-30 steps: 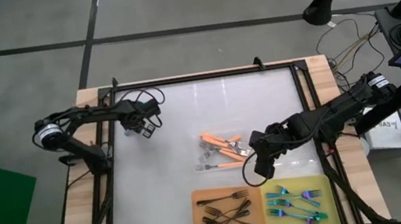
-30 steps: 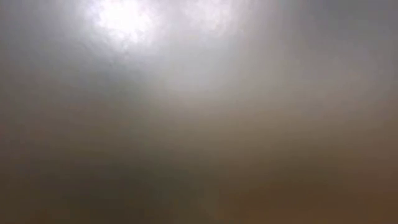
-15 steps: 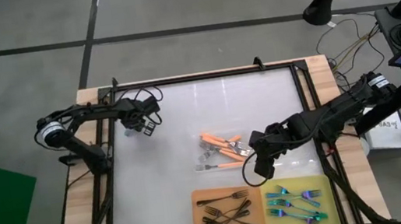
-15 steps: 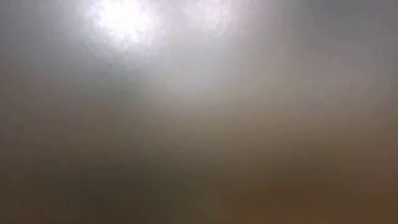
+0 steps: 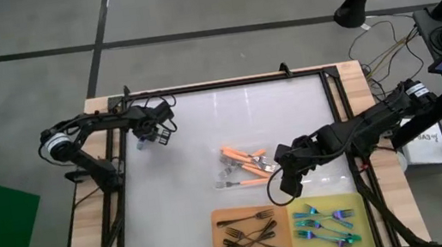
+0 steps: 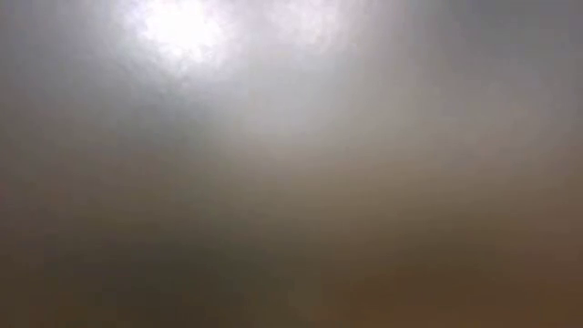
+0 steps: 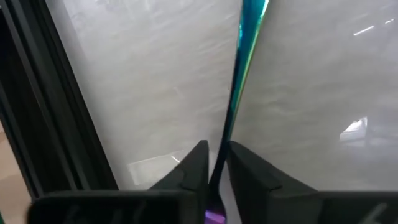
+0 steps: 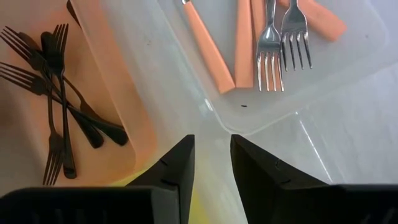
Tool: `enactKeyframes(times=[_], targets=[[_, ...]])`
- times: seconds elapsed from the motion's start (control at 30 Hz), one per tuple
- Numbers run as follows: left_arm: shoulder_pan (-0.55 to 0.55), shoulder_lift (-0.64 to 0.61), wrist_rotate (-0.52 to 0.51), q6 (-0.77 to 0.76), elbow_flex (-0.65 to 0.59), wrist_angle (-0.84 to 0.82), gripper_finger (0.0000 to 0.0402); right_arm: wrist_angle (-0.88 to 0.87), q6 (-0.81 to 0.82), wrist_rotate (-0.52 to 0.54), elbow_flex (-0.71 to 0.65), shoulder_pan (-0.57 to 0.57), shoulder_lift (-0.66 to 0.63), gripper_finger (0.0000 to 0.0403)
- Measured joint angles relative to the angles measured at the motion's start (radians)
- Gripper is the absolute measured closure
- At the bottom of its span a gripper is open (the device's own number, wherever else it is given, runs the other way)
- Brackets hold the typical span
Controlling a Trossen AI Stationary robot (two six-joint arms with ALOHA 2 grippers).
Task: Sort silverware by color (type)
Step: Put the blue fork into the yellow bin
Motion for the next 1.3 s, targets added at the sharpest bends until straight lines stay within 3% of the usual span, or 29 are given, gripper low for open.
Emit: enactKeyframes(times=[0.13, 0.43, 0.67, 0.8, 0.9, 1.1, 1.3], targets=[[0.005, 0.001, 0.003, -0.013, -0.001, 0.006, 0.0395, 0.000, 0.000, 0.000, 0.000, 0.000, 0.000, 0.0309], [-0.002, -0.029, 0.025, 0.002, 0.002, 0.000, 0.0400, 0.001, 0.005, 0.000, 0.000, 0.000, 0.000, 0.0312], [-0.031, -0.190, 0.127, 0.039, 0.036, -0.016, 0.0401, 0.002, 0.047, 0.002, 0.000, 0.000, 0.000, 0.0314], [-0.061, -0.314, 0.190, 0.047, 0.058, 0.000, 0.0401, 0.032, 0.075, 0.105, 0.000, 0.000, 0.000, 0.0312], [-0.099, -0.406, 0.295, 0.048, 0.060, 0.059, 0.0401, 0.085, 0.121, 0.221, 0.000, -0.014, 0.002, 0.0312], [-0.240, -0.541, 0.538, -0.023, 0.059, 0.282, 0.0401, 0.399, 0.066, 0.341, 0.000, -0.083, 0.002, 0.0312], [-0.397, -0.609, 0.577, -0.093, 0.059, 0.548, 0.0401, 0.862, -0.200, 0.322, 0.000, -0.154, 0.006, 0.0312]])
